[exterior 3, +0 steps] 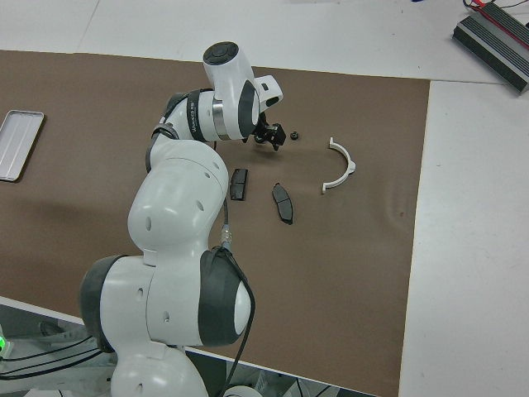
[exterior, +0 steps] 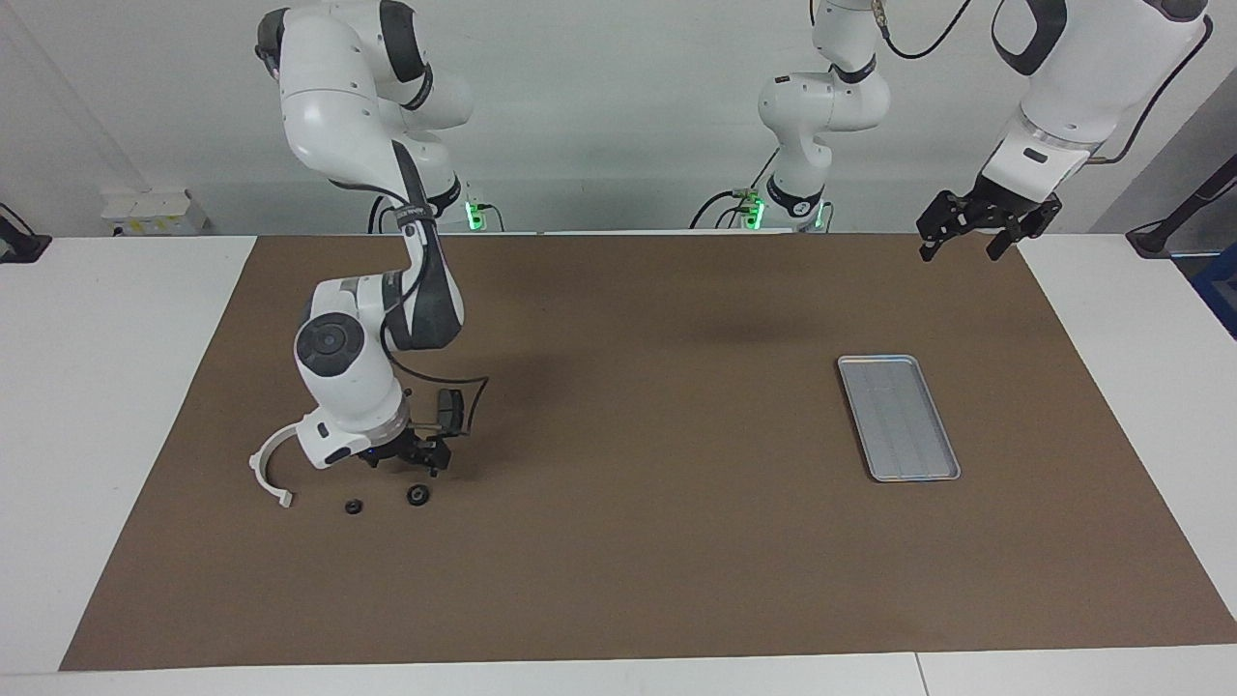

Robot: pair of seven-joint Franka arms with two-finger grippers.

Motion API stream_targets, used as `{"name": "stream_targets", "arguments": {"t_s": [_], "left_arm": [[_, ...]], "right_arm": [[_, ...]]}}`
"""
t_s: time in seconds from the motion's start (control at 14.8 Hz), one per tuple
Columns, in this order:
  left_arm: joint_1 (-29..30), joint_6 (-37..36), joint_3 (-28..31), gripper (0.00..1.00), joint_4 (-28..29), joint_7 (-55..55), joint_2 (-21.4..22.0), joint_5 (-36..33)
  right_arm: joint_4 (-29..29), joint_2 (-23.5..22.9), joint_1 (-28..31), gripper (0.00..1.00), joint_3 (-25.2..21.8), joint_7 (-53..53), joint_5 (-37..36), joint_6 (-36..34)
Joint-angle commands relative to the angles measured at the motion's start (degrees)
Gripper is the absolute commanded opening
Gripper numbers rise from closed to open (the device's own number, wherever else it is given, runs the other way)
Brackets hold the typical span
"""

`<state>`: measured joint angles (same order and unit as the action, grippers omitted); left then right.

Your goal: Pick bearing gear from pile to tray

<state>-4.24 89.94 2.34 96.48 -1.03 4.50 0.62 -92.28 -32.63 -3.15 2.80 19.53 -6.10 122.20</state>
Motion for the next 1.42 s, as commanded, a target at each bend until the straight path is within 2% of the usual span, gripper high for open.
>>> {"name": "stream_targets", "arguments": {"t_s": [0.0, 0.2, 1.08, 1.21, 1.35], "left_arm": [[-0.51, 0.41, 0.30, 1.00, 2.04, -0.11, 1.82, -0.80], [-0.51, 0.41, 0.30, 1.00, 2.04, -0.11, 1.82, -0.80], [-0.51, 0.41, 0.30, 1.00, 2.13, -0.11, 1.82, -0.80], [-0.51, 0.41, 0.30, 1.00, 2.13, -0.11, 1.82, -0.80], [-0.51, 0.41, 0.30, 1.00, 2.13, -0.11, 1.82, -0.80]], "right_arm": [[4.64, -3.75, -0.54, 1.00, 0.01, 3.23, -1.72, 0.40], [4.74, -4.20, -0.72, 0.99, 0.01, 3.32, -1.55, 0.76], [5.27, -5.08, -0.72, 0.80, 0.19, 5.34, -0.49, 4.54], [5.27, -4.99, -0.72, 0.68, 0.19, 5.25, -0.58, 4.45], [5.27, -4.99, -0.72, 0.42, 0.19, 5.34, -0.58, 4.27]]}}
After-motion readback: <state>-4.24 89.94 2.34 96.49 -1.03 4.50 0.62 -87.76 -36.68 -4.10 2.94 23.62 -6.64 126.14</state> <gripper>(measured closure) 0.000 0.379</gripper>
